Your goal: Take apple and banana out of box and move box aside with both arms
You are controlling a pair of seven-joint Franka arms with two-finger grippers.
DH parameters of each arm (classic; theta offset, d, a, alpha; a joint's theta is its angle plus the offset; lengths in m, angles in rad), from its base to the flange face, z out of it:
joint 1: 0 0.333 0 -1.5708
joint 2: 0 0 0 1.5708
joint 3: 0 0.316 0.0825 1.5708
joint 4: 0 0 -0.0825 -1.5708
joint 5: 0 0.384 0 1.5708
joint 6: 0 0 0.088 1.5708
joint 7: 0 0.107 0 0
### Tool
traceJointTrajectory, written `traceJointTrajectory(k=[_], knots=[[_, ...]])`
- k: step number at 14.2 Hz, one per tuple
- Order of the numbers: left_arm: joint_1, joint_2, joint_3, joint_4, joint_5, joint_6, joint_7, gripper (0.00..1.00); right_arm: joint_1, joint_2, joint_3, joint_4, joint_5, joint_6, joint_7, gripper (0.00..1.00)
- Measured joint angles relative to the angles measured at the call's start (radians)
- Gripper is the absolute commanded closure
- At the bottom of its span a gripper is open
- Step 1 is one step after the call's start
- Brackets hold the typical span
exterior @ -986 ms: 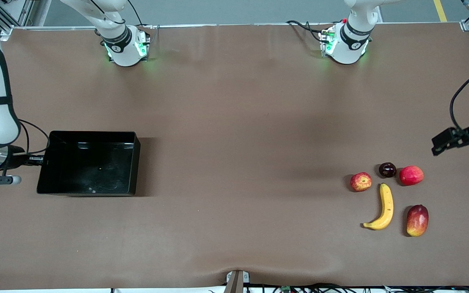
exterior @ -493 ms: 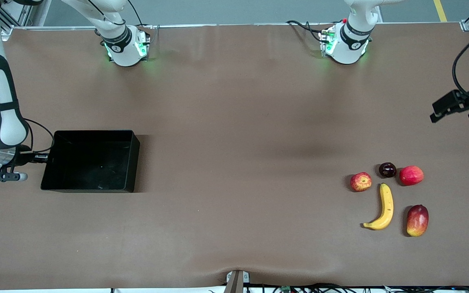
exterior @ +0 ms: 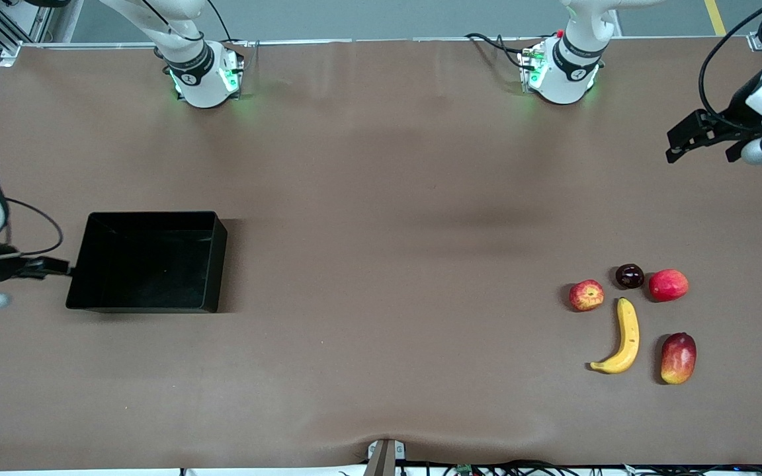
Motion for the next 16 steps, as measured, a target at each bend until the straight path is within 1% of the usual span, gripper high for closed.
traceJointTrajectory(k=[2, 4, 7, 9, 11, 14, 16], knots=[[0.001, -0.008, 0.000, -0.017, 0.035, 0.022, 0.000, 0.00, 0.016, -0.001, 0.010, 0.082, 0.000, -0.010, 0.000, 0.00], [0.001, -0.008, 0.001, -0.026, 0.047, 0.041, 0.003, 0.00, 0.037, -0.001, 0.031, 0.156, 0.000, -0.008, 0.000, 0.00], [0.001, -0.008, 0.003, -0.036, 0.055, 0.083, 0.006, 0.00, 0.088, -0.004, 0.038, 0.271, -0.001, -0.021, 0.000, 0.00], [0.000, -0.002, 0.002, -0.048, 0.055, 0.102, 0.008, 0.00, 0.115, -0.006, 0.038, 0.333, -0.007, -0.098, 0.000, 0.00], [-0.002, 0.007, 0.000, -0.050, 0.055, 0.112, 0.008, 0.00, 0.139, -0.020, 0.038, 0.381, -0.037, -0.186, 0.001, 0.00], [-0.003, 0.009, 0.000, -0.049, 0.056, 0.118, 0.019, 0.00, 0.170, -0.099, 0.039, 0.398, -0.066, -0.347, 0.036, 0.00], [-0.003, 0.010, 0.000, -0.048, 0.062, 0.118, 0.033, 0.00, 0.194, -0.157, 0.039, 0.398, -0.091, -0.464, 0.146, 0.00]])
